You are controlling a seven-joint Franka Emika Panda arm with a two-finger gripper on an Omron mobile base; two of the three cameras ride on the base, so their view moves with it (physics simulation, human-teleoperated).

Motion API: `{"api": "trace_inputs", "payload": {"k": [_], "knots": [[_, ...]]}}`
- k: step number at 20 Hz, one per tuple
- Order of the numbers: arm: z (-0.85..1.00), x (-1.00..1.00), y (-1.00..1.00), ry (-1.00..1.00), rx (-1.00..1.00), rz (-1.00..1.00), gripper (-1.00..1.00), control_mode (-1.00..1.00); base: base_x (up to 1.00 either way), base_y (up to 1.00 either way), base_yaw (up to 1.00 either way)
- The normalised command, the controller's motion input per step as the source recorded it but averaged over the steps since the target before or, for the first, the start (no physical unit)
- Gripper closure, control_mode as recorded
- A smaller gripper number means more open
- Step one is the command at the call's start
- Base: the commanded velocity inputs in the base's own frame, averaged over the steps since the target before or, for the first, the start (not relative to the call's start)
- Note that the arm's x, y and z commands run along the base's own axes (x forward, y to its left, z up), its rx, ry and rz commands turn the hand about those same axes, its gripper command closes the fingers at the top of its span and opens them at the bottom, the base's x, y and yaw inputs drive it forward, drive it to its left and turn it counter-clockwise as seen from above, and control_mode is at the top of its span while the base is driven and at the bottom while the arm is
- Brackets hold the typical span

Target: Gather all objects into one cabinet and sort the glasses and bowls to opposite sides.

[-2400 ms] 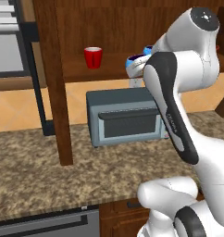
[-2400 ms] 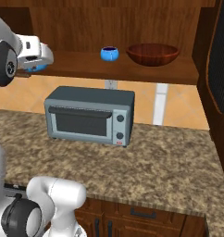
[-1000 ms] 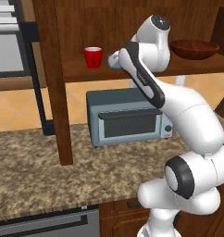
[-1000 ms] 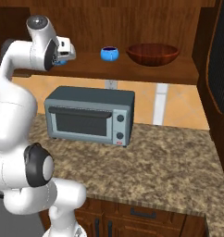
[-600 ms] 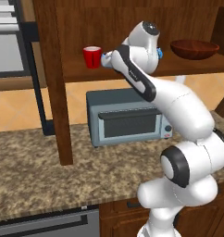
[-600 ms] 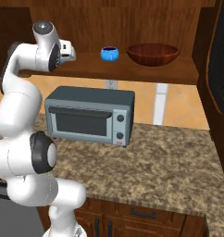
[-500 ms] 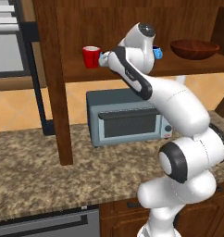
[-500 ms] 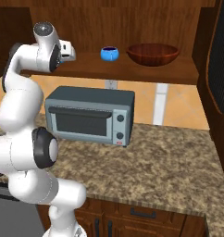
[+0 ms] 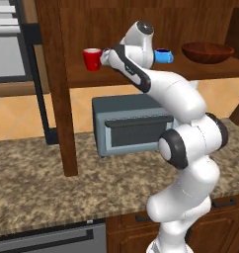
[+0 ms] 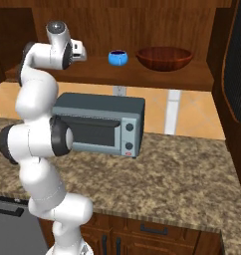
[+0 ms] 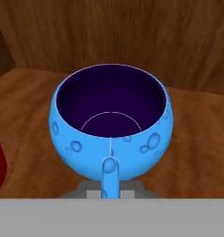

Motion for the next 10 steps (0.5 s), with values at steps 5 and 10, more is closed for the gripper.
{"api": "trace_inputs", "payload": {"k": [5,10], "knots": [[-0.09,0.05,-0.09,0.07,0.00,0.00,-1.00,-1.00,0.00,0.00,0.00],[0.00,-0.52,-0.19,-0.01,0.00,0.00,-1.00,-1.00,0.00,0.00,0.00]]}}
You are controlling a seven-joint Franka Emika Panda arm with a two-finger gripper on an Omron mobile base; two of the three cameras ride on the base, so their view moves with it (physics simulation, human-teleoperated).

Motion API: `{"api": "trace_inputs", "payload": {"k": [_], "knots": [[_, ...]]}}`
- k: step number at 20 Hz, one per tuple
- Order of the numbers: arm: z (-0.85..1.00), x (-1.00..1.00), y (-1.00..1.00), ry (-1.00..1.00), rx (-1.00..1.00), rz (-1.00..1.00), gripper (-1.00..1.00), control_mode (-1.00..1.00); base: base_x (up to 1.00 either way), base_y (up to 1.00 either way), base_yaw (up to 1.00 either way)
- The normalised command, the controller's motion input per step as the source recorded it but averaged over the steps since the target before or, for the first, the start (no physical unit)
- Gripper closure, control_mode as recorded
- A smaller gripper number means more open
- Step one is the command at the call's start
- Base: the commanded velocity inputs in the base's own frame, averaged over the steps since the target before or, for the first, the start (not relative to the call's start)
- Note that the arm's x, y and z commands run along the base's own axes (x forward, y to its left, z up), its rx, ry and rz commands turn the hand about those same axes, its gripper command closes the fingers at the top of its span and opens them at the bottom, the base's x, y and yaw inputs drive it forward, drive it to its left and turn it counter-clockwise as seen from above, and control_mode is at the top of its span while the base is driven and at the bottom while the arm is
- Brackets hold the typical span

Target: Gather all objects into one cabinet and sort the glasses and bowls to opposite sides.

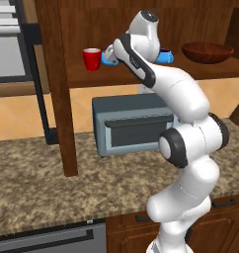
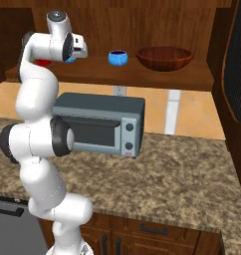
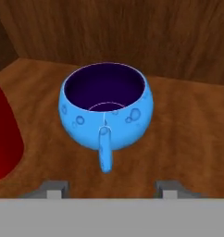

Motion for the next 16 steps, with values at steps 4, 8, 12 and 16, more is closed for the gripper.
{"api": "trace_inputs", "payload": {"k": [4,8,12,16], "knots": [[-0.01,-0.66,-0.17,-0.16,-0.02,0.00,-1.00,-1.00,0.00,0.00,0.00],[-0.01,-0.38,-0.17,-0.16,0.00,0.00,-1.00,-1.00,0.00,0.00,0.00],[0.03,-0.32,-0.46,-0.17,0.00,-0.10,-1.00,-1.00,0.00,0.00,0.00],[0.00,-0.44,-0.65,-0.15,0.00,-0.22,-1.00,-1.00,0.00,0.00,0.00]]}}
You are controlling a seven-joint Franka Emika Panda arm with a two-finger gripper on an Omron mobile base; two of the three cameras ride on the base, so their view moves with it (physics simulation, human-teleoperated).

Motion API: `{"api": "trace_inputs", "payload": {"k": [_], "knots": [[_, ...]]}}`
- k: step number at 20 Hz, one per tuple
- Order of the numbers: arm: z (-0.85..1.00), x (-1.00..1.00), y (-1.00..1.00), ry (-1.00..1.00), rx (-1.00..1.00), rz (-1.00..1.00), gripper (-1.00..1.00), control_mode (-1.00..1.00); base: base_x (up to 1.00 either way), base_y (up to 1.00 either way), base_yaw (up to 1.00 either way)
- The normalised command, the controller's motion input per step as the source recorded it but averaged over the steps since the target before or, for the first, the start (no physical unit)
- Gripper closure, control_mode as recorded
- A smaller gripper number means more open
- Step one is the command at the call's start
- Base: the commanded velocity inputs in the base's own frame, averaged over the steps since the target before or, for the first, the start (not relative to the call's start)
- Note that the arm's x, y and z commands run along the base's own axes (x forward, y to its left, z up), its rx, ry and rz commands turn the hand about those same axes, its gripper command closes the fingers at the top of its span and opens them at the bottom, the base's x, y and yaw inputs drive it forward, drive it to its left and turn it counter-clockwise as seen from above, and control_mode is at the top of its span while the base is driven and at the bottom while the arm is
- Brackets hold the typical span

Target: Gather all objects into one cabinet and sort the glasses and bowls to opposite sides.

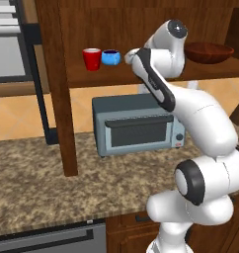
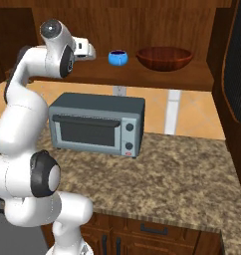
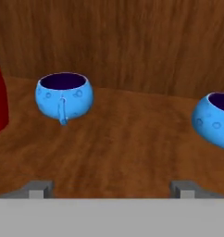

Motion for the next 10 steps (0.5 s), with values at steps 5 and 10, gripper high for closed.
{"api": "trace_inputs", "payload": {"k": [5,10], "knots": [[0.07,-0.01,-0.66,-0.07,0.00,-0.24,-1.00,-1.00,0.00,0.00,0.00],[0.16,0.00,-0.42,-0.11,0.00,-0.12,-1.00,-1.00,0.00,0.00,0.00]]}}
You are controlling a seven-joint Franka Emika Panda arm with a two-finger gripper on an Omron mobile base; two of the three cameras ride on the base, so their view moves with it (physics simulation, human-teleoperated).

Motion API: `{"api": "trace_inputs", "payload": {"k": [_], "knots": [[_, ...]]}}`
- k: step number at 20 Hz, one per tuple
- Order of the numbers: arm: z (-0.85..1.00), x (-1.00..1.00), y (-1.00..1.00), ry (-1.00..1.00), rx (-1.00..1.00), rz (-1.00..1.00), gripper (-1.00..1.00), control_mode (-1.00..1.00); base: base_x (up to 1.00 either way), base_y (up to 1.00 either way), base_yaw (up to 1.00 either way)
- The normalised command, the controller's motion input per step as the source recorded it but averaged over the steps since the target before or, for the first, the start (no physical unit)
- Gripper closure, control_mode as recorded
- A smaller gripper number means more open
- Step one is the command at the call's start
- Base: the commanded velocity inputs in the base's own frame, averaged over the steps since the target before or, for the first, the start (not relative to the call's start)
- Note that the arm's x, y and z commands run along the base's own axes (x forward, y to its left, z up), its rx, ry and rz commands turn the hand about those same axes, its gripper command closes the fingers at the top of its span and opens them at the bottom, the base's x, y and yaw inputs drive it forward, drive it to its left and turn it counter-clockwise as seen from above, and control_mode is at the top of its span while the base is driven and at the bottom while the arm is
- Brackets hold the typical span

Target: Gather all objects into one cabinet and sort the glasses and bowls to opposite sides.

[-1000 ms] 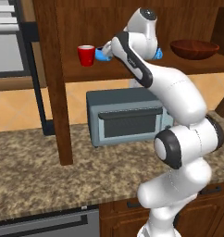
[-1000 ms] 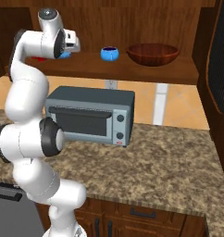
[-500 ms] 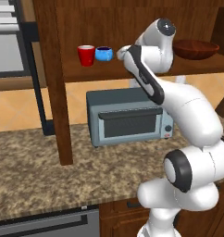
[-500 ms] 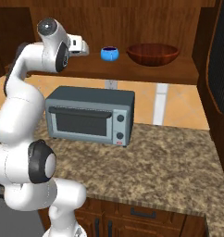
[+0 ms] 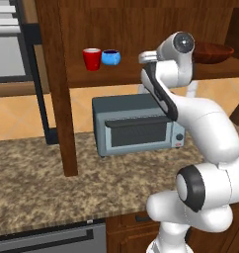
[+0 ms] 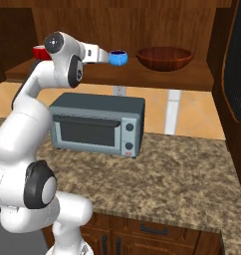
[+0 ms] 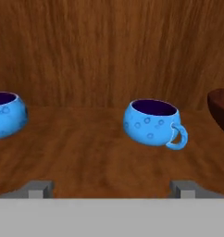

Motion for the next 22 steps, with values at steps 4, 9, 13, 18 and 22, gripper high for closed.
{"api": "trace_inputs", "payload": {"k": [4,9,13,18,22], "knots": [[0.07,0.06,-0.58,0.00,0.00,-0.01,-1.00,-1.00,0.00,0.00,0.00],[0.00,0.05,-0.64,0.00,0.00,0.04,-1.00,-1.00,0.00,0.00,0.00],[0.00,0.00,-0.03,-0.02,0.00,0.00,-1.00,-1.00,0.00,0.00,0.00],[-0.04,0.02,0.00,0.00,0.00,0.00,-1.00,-1.00,0.00,0.00,0.00],[-0.04,0.09,0.00,0.00,0.00,0.00,-1.00,-1.00,0.00,0.00,0.00]]}}
